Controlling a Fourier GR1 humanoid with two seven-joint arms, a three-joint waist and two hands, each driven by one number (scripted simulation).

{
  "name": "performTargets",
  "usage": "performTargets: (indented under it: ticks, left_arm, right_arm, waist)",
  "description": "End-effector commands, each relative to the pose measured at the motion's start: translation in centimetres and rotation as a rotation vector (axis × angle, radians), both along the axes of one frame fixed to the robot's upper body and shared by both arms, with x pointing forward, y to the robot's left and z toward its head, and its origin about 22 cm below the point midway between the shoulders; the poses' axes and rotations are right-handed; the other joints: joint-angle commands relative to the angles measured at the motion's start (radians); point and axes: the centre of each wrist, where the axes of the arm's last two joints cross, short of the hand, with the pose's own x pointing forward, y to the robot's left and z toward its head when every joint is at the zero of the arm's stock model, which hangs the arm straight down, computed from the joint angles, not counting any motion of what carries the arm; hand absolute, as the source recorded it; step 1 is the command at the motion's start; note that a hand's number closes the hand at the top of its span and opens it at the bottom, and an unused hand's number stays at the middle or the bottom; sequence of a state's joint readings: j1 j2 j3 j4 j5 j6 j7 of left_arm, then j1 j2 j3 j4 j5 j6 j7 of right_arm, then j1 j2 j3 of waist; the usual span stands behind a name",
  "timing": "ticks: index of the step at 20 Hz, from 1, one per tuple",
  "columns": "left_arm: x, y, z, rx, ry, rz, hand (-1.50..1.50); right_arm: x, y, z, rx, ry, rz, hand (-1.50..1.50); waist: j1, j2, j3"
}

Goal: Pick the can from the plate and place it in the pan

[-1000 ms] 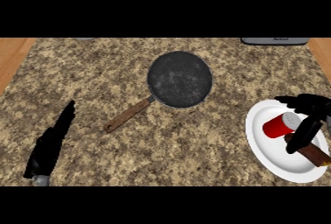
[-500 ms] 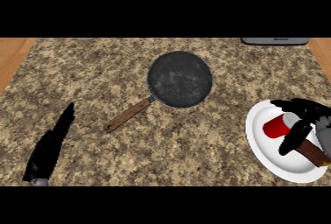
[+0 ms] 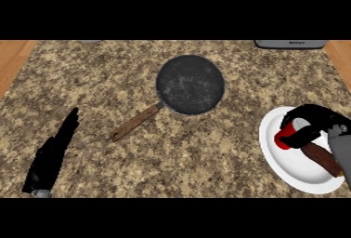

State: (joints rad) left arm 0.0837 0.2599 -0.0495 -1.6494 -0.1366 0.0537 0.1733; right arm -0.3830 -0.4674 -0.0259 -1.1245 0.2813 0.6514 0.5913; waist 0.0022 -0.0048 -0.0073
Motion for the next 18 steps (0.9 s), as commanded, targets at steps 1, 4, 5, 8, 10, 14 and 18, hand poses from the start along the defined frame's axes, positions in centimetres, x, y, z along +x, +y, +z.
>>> performTargets:
  ticks: [1,4,5,8,10,14,18]
  left_arm:
    - [-0.9,0.2,-1.3,-0.005,0.006,-0.012,0.0]
    - [-0.8,0.5,-0.8,-0.008,0.025,0.021,0.0]
    - [-0.8,0.9,-1.4,0.013,0.025,0.03,0.0]
    - [-0.8,0.3,-1.0,-0.001,0.009,0.037,0.0]
    - [-0.8,0.9,-1.4,-0.004,0.017,0.031,0.0]
    - [-0.9,0.8,-1.3,0.0,0.012,0.038,0.0]
    - [-1.0,1.1,-0.9,-0.004,0.02,0.018,0.0]
  right_arm:
    - [-0.6,-1.2,-0.9,0.058,0.015,0.004,1.5]
    - [-2.5,5.8,-2.8,-0.096,0.038,-0.253,1.5]
    - [-3.0,6.4,-3.2,-0.134,0.039,-0.317,1.5]
    - [-4.7,8.8,-4.7,-0.266,0.035,-0.472,1.5]
    - [-5.7,11.4,-4.4,-0.312,-0.023,-0.522,1.5]
    - [-6.9,13.9,-1.0,-0.503,-0.27,-0.587,1.5]
    - [-8.1,15.2,2.6,-0.681,-0.61,-0.524,1.5]
  waist:
    - [0.002,0.005,0.007]
    - [-0.026,-0.008,0.004]
    - [-0.04,-0.01,0.002]
    - [-0.046,-0.015,0.001]
    - [-0.04,-0.01,0.002]
    - [-0.039,-0.014,0.001]
    - [-0.031,-0.014,0.002]
